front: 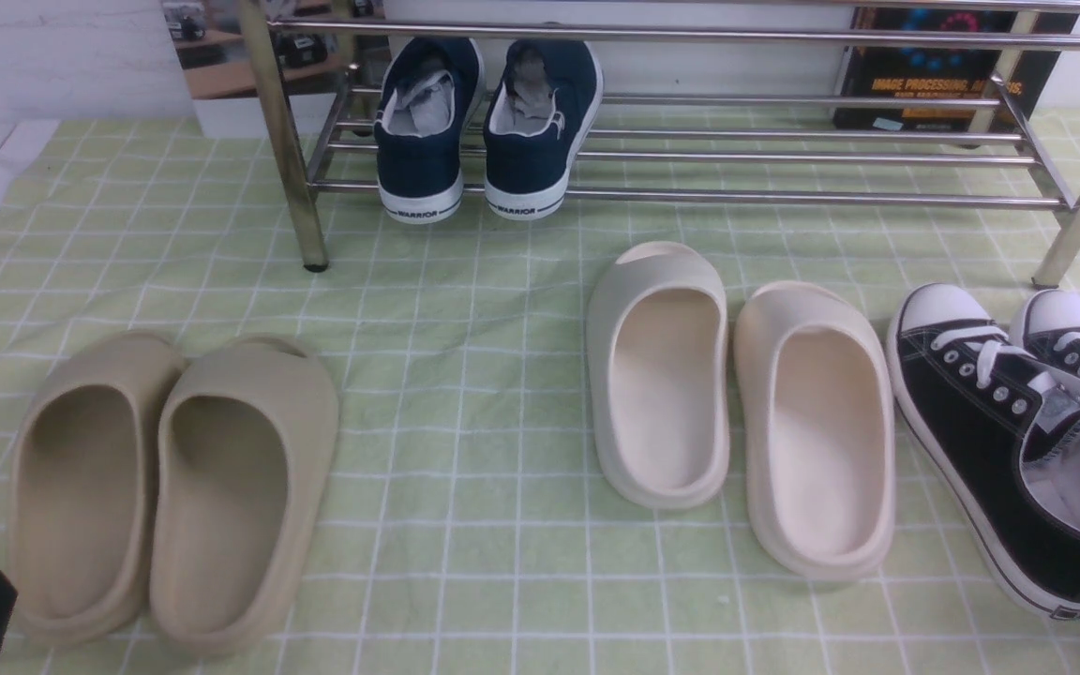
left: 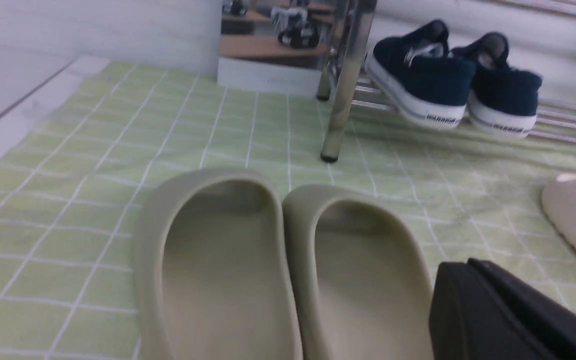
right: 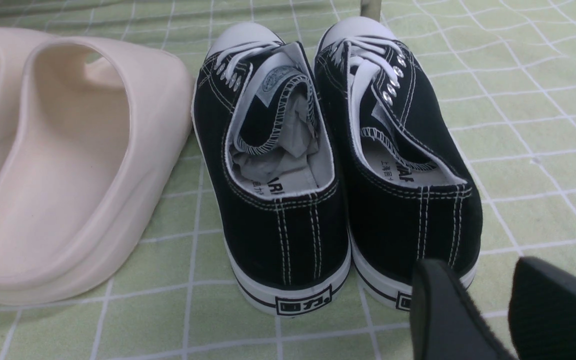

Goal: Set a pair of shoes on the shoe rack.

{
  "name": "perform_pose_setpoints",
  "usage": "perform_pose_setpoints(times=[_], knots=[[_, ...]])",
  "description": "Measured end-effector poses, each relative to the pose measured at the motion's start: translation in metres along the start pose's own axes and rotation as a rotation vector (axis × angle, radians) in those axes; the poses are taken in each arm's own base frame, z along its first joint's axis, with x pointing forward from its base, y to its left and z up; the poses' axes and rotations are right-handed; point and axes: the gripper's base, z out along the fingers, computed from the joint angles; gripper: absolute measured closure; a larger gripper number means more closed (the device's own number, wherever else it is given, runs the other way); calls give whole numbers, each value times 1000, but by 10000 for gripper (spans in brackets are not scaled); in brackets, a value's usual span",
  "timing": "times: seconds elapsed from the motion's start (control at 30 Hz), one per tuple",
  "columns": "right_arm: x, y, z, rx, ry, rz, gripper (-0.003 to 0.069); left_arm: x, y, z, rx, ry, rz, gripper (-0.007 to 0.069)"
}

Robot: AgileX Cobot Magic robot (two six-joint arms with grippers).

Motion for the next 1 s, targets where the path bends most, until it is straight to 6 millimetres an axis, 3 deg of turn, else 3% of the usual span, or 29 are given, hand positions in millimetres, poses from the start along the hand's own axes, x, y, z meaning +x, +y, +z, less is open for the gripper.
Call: perform_pose_setpoints(times=[0.47,1.0], knots=[[0,0,0,0,0,0,420,23,4,-1,-38,208,1,638],[0,0,0,0,0,0,420,23,4,-1,-38,215,0,638]])
